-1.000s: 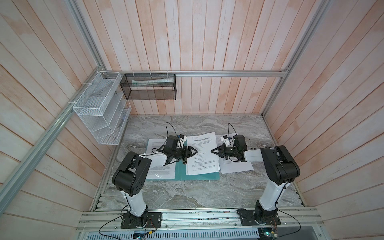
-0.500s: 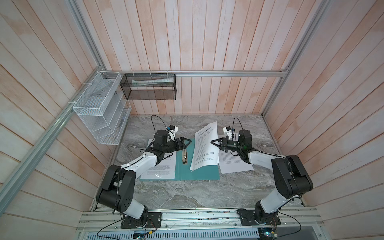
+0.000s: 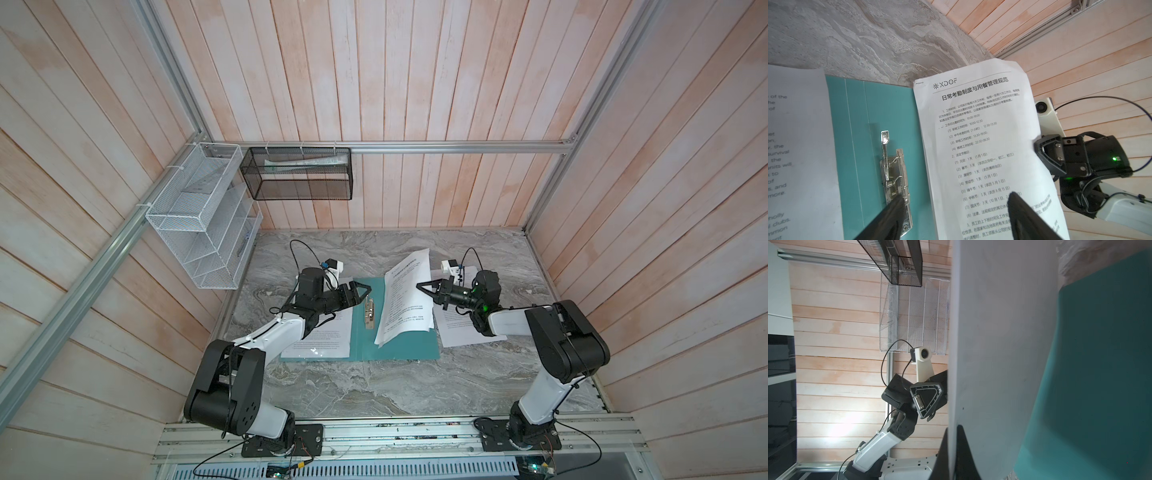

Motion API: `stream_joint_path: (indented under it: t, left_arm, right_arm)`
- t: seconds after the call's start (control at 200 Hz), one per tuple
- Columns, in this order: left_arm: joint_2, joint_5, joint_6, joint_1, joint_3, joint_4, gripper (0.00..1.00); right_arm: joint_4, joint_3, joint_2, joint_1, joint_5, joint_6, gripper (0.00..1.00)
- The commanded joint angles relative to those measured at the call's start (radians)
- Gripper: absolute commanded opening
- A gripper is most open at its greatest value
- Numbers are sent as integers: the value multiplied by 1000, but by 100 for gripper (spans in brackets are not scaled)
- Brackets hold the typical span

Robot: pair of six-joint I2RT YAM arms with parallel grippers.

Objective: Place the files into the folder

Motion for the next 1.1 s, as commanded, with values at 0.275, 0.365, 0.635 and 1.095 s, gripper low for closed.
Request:
stream_joint_path:
  t: [0.275, 0.365, 0.635, 1.095]
  left_arm:
    - [-6, 14, 10, 18, -22, 6, 80]
    - [1, 12, 10, 17, -27, 13, 80]
    - [20, 11, 24, 21, -33, 4, 80]
    - [41, 3, 34, 20, -26, -9, 80]
  right_arm:
    - [45, -18, -29, 20, 77, 17, 0]
    - [53, -68, 16, 12, 128, 1, 0]
    - [167, -169, 198, -3, 164, -31, 0]
    - [-456, -147, -13, -12, 161, -517, 0]
